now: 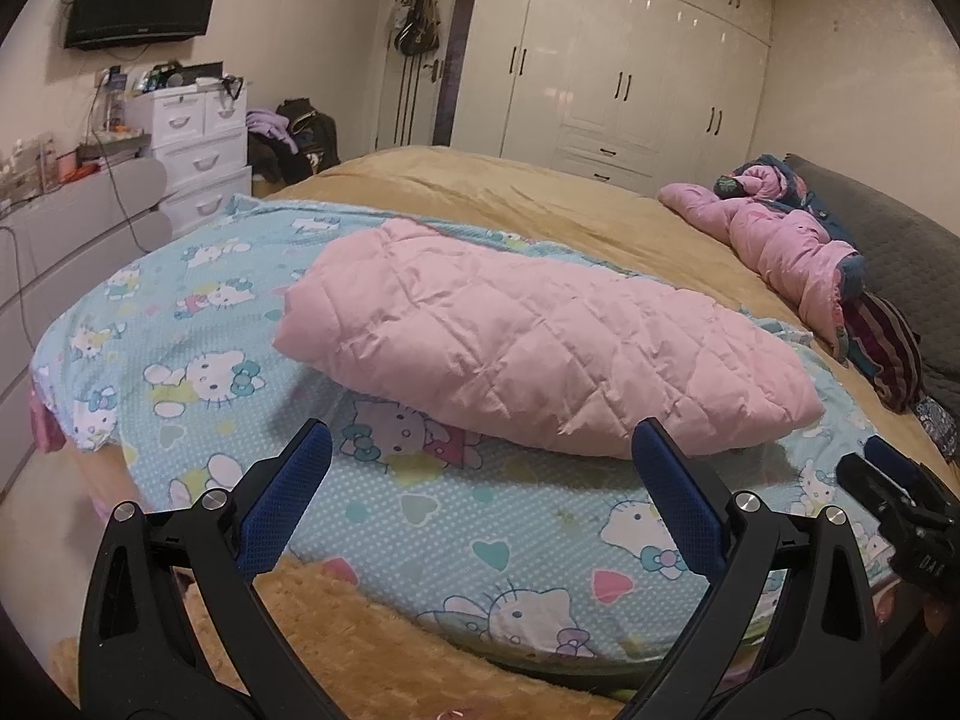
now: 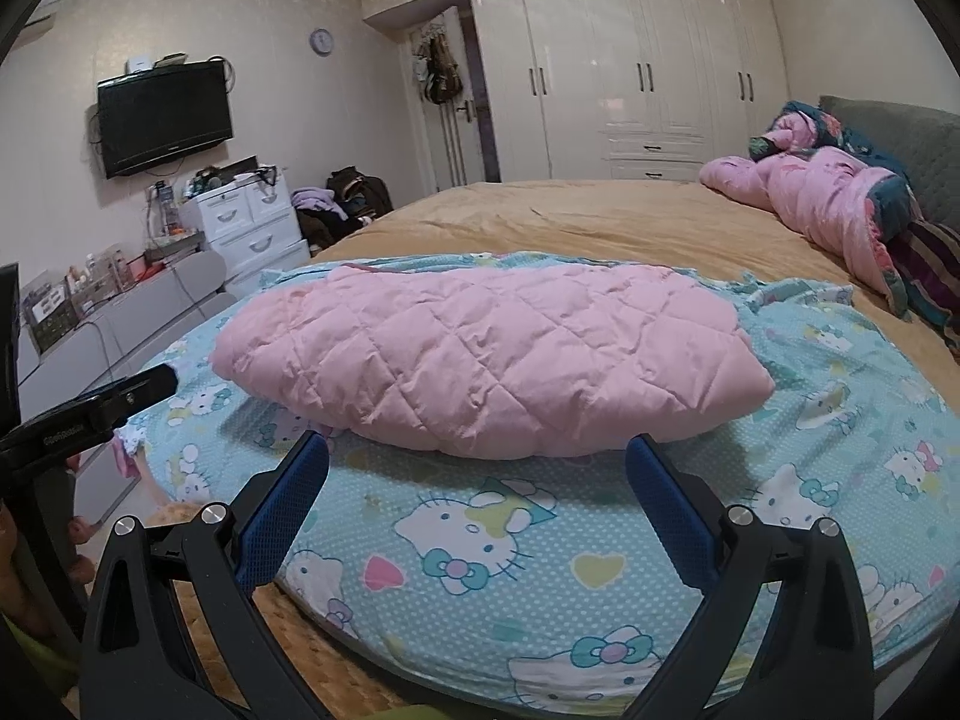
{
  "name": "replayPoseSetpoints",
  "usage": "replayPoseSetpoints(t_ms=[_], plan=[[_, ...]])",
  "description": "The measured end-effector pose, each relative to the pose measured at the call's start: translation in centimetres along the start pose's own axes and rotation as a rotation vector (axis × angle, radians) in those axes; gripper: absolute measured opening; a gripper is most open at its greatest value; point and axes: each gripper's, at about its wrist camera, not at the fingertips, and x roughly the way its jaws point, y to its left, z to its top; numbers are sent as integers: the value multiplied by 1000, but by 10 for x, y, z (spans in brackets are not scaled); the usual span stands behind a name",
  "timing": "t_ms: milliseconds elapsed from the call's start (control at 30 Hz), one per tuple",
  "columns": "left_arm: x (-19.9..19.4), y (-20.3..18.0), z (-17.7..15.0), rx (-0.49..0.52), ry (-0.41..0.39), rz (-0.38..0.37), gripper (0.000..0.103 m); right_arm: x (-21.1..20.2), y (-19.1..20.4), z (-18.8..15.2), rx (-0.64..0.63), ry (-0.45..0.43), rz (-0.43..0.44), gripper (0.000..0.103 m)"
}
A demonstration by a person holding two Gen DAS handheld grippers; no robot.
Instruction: Fold large clothes
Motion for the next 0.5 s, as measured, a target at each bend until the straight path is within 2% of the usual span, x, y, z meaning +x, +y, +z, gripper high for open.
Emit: replayPoseSetpoints(t_ms=[167, 267, 400, 500], plan=[[14, 22, -1, -46, 35, 41, 94, 7, -23, -4, 66, 29, -61, 99], [26, 47, -1, -90, 49, 94, 94, 8, -45, -9, 96, 49, -148, 99], [51, 98, 13, -148, 76, 155, 94, -3, -108, -22, 269, 63, -282, 99], [80, 150, 31, -220, 106, 242, 94, -26, -191, -48, 482, 77, -482, 99]])
